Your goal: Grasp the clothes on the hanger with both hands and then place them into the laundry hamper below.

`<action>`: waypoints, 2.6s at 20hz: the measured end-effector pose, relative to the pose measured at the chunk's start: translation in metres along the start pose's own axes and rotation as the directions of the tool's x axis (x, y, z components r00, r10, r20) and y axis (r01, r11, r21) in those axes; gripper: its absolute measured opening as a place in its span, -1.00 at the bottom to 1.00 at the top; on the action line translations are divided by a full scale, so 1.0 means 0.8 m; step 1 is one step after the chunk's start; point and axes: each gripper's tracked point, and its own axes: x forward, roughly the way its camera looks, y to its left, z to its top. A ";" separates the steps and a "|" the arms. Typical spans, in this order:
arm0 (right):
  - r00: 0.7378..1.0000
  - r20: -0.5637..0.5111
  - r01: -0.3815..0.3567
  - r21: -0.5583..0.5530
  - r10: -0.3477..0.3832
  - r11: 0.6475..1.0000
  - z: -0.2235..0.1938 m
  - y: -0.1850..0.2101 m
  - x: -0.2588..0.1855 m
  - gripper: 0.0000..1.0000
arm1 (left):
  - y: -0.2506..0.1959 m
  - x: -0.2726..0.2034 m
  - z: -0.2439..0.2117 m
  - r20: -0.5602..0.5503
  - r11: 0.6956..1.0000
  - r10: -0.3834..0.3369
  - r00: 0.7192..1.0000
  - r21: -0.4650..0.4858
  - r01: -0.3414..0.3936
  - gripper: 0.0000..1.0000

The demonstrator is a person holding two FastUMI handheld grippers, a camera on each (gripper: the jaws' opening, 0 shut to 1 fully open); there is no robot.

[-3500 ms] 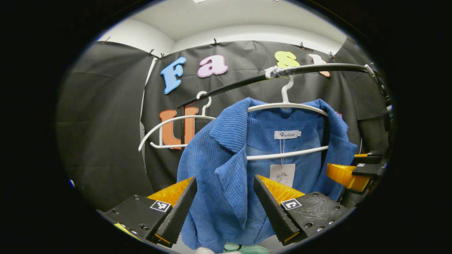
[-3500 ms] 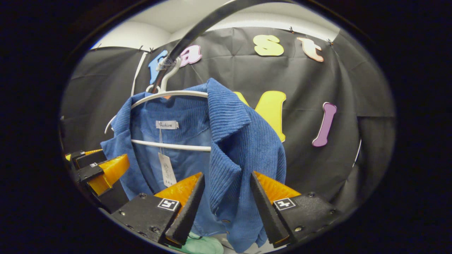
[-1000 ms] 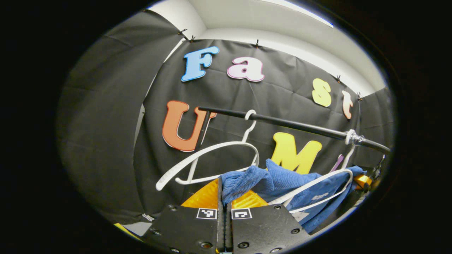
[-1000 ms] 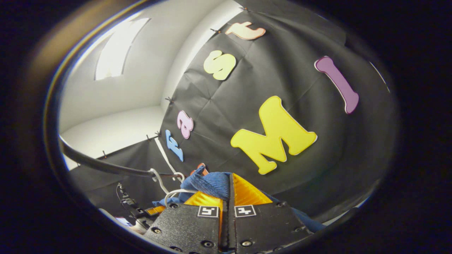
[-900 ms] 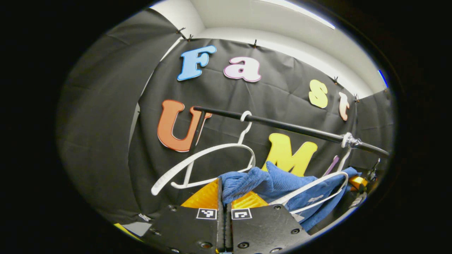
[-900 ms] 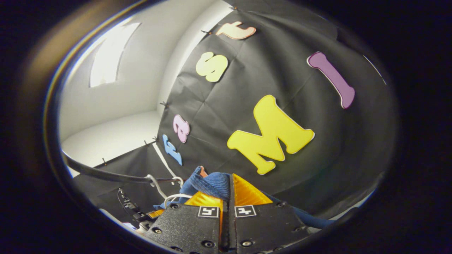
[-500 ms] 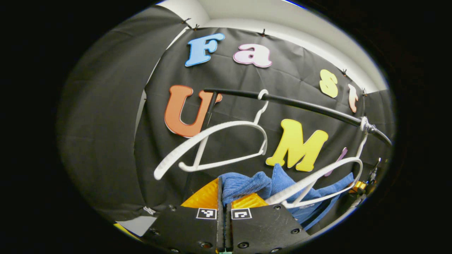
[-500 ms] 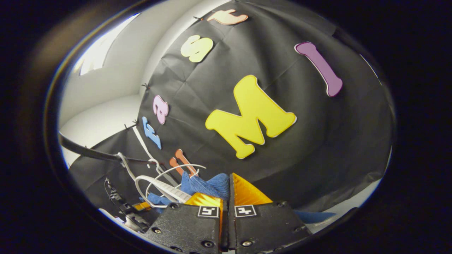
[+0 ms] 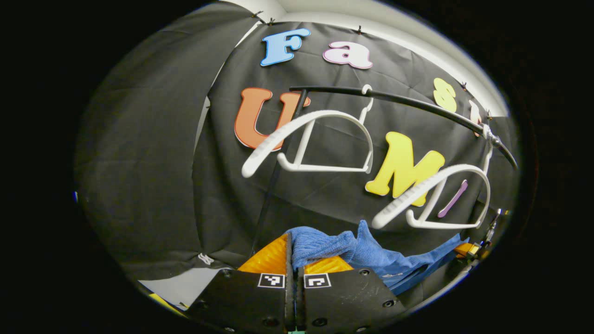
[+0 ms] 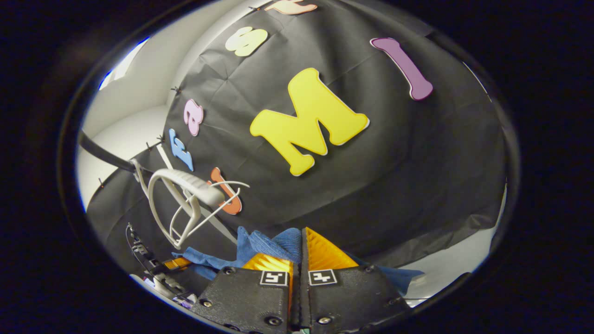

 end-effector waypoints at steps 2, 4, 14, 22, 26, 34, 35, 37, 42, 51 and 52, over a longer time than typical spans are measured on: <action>1.000 -0.015 0.022 -0.025 -0.022 0.999 -0.022 0.008 -0.011 -0.94 | 0.002 -0.011 -0.019 -0.029 1.000 -0.002 1.000 -0.005 0.001 -0.98; 0.998 -0.028 0.046 -0.074 -0.048 0.996 -0.043 0.023 -0.021 -0.93 | -0.002 -0.019 -0.038 -0.073 0.999 -0.015 0.997 0.033 0.017 -0.98; 0.997 -0.068 0.012 -0.331 -0.036 0.944 -0.119 0.171 -0.041 -0.91 | -0.061 -0.089 -0.052 -0.159 0.956 -0.156 0.975 0.223 0.190 -0.97; 0.988 -0.117 0.034 -0.485 -0.104 0.874 -0.184 0.196 -0.048 -0.93 | -0.104 -0.110 -0.104 -0.236 0.917 -0.196 0.952 0.301 0.264 -0.98; 0.973 -0.163 0.062 -0.491 -0.161 0.869 -0.225 0.171 -0.055 -0.93 | -0.097 -0.109 -0.152 -0.284 0.922 -0.173 0.943 0.289 0.256 -0.97; 0.928 -0.276 0.088 -0.494 -0.252 0.865 -0.311 0.107 -0.063 -0.93 | -0.064 -0.113 -0.250 -0.370 0.928 -0.114 0.922 0.292 0.232 -0.97; 0.921 -0.292 0.087 -0.493 -0.259 0.866 -0.322 0.101 -0.064 -0.93 | -0.060 -0.112 -0.264 -0.384 0.931 -0.109 0.917 0.284 0.230 -0.97; 0.905 -0.320 0.089 -0.501 -0.280 0.861 -0.343 0.088 -0.064 -0.93 | -0.051 -0.110 -0.288 -0.414 0.939 -0.096 0.905 0.264 0.220 -0.97; 0.843 -0.391 0.134 -0.513 -0.369 0.848 -0.394 0.055 -0.062 -0.93 | -0.011 -0.110 -0.346 -0.483 0.946 -0.019 0.875 0.274 0.172 -0.97; 0.756 -0.447 0.198 -0.539 -0.478 0.818 -0.438 0.021 -0.060 -0.93 | 0.016 -0.113 -0.384 -0.540 0.937 0.068 0.839 0.323 0.132 -0.89; 0.750 -0.456 0.203 -0.530 -0.479 0.823 -0.444 0.017 -0.063 -0.92 | 0.018 -0.114 -0.385 -0.540 0.936 0.073 0.839 0.326 0.129 -0.86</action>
